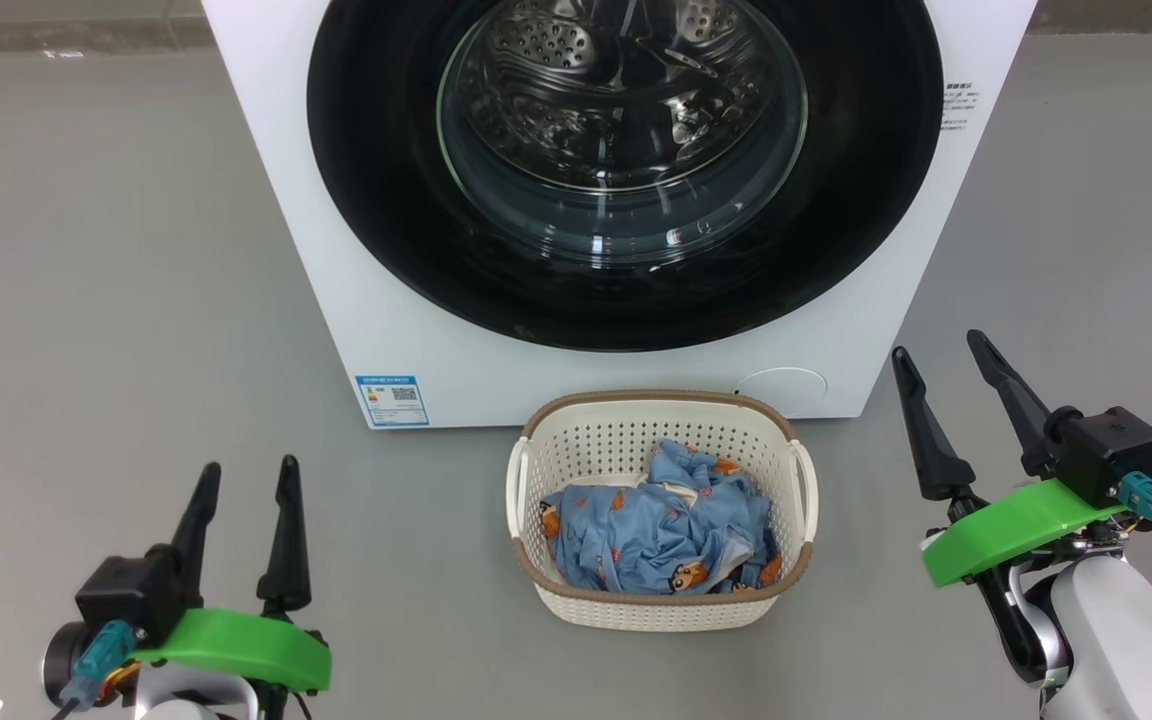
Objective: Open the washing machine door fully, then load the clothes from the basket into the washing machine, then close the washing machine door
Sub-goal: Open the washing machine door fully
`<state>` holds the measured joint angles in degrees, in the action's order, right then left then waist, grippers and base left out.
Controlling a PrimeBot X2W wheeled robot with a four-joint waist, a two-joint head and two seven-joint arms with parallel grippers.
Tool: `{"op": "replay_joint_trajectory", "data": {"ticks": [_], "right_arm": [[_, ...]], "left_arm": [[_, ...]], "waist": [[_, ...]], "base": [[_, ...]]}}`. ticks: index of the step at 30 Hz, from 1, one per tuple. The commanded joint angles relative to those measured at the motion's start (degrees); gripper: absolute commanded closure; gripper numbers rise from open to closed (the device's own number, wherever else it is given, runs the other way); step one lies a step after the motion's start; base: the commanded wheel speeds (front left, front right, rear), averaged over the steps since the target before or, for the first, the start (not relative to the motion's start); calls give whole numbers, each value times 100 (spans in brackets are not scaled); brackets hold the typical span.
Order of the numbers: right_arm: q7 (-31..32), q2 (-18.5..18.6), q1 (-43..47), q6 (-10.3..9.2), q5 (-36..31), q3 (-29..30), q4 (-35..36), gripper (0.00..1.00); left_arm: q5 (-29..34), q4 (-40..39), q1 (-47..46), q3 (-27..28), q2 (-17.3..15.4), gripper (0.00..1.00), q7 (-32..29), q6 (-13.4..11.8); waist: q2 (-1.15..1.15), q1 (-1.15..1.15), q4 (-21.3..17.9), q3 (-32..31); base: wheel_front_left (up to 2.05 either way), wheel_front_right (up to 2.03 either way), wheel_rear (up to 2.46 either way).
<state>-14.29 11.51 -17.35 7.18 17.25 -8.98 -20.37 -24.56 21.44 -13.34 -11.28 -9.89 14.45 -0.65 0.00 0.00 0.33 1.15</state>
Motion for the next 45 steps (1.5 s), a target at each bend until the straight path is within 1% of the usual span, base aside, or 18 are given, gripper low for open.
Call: {"op": "replay_joint_trajectory", "data": {"ticks": [1, 7, 14, 19, 25, 30, 45], "right_arm": [[-71, 48, -182, 31, -5, -74, 137, 0], [-71, 27, -179, 31, -20, -73, 136, 0], [-71, 38, -182, 31, -8, -77, 123, 0], [-71, 40, -181, 31, 4, -84, 116, 0], [-71, 30, -176, 31, -2, -75, 112, 0], [-71, 20, -166, 31, -7, -63, 115, 0], [-71, 11, -140, 31, -7, -57, 105, 0]], "left_arm": [[2, -90, -281, 158, -163, 0, 34, -55], [5, -92, -288, 138, -167, 0, 37, -91], [-38, -63, -291, 124, -161, 0, 39, -91], [-127, -73, -283, 109, -157, 0, 41, 18], [-164, -87, -271, 114, -163, 0, 43, 44], [-179, -86, -268, 104, -169, 0, 45, 40], [-188, -76, -253, 52, -181, 0, 47, -6]], "waist": [[0, 0, -2, 0], [0, 0, -2, 6], [0, 0, 1, -4], [0, 0, -1, -19], [0, 0, -6, -30], [0, 0, -9, -31], [0, 0, 2, -77]], "base": [[32, 32, -64], [64, 64, -127], [114, 114, -228], [111, 111, -223], [74, 74, -147], [32, 32, -63], [1, 1, -1]]}}
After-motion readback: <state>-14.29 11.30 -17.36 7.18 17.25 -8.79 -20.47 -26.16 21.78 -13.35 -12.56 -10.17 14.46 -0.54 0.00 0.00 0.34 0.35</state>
